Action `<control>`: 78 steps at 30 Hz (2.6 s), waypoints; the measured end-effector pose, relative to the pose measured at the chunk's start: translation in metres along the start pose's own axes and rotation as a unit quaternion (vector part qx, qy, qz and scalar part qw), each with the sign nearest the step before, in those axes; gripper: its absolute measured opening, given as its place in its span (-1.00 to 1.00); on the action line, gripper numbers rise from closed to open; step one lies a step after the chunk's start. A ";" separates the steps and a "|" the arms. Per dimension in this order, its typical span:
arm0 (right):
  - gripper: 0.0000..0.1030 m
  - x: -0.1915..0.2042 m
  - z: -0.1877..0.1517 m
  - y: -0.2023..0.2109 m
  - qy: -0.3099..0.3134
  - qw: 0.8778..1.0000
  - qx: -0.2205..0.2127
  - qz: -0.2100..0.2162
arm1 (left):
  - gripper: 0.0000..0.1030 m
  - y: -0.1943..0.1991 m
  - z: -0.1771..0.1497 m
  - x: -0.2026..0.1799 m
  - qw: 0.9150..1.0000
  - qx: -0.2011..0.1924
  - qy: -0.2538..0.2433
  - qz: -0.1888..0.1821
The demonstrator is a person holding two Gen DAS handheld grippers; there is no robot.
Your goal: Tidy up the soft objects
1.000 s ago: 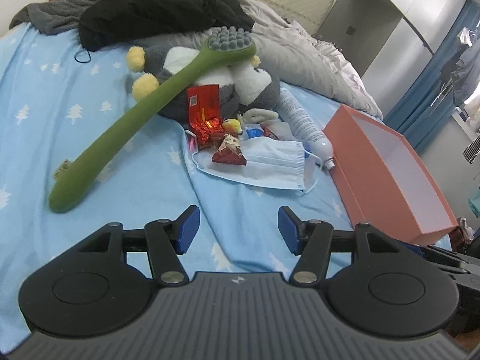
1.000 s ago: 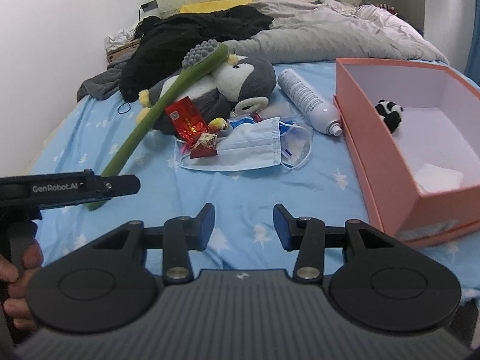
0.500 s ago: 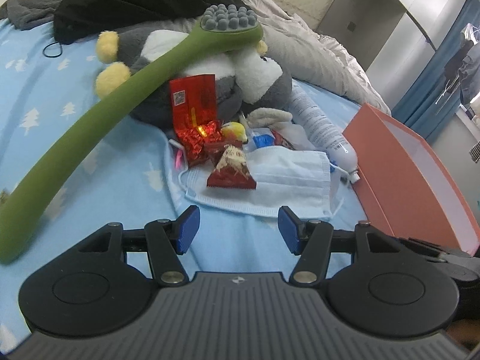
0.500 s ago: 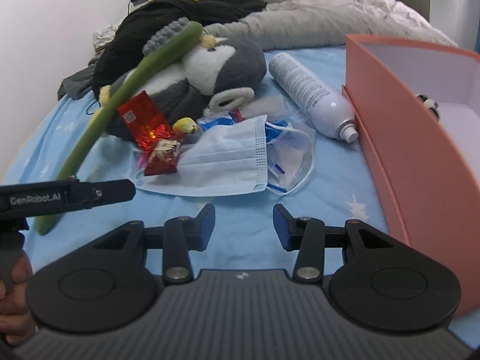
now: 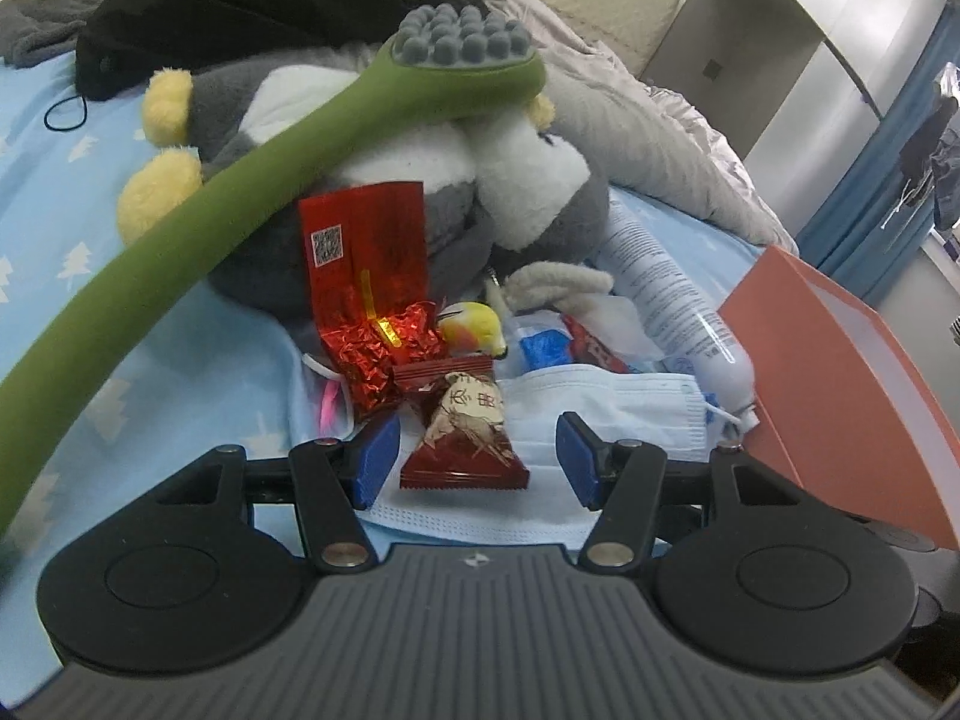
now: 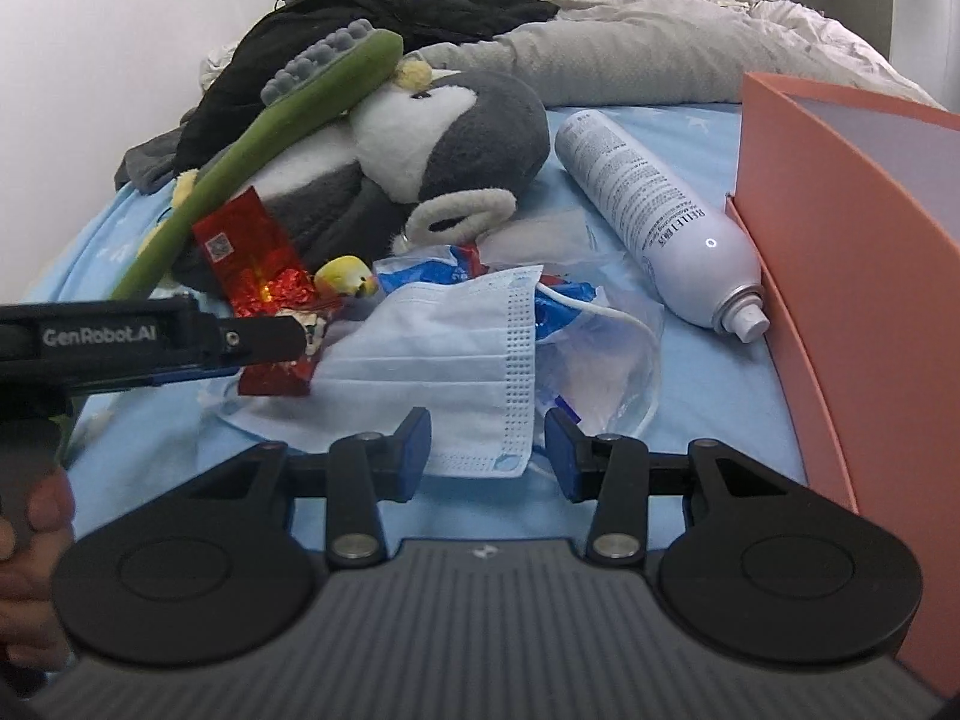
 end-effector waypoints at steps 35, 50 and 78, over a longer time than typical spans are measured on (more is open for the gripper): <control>-0.93 0.017 -0.048 0.097 -0.087 0.996 0.021 0.019 | -0.27 0.091 -0.063 -0.002 1.000 0.016 0.018 0.000; -0.87 0.049 -0.075 0.136 -0.081 0.994 0.069 0.031 | -0.26 0.129 -0.082 -0.003 0.999 0.033 0.028 0.008; 0.25 0.060 -0.042 0.068 0.073 0.994 0.071 0.033 | -0.27 0.168 -0.079 -0.007 0.999 0.015 0.025 0.015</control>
Point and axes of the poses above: each gripper's, at about its wrist camera, not at the fingertips, and y roughly against the way its jaws point, x to its left, z to its top, the point moved 4 cm from there along -y, roughly the way its jaws point, and after that the axes turned 2 degrees about z, right-handed, at the moved point
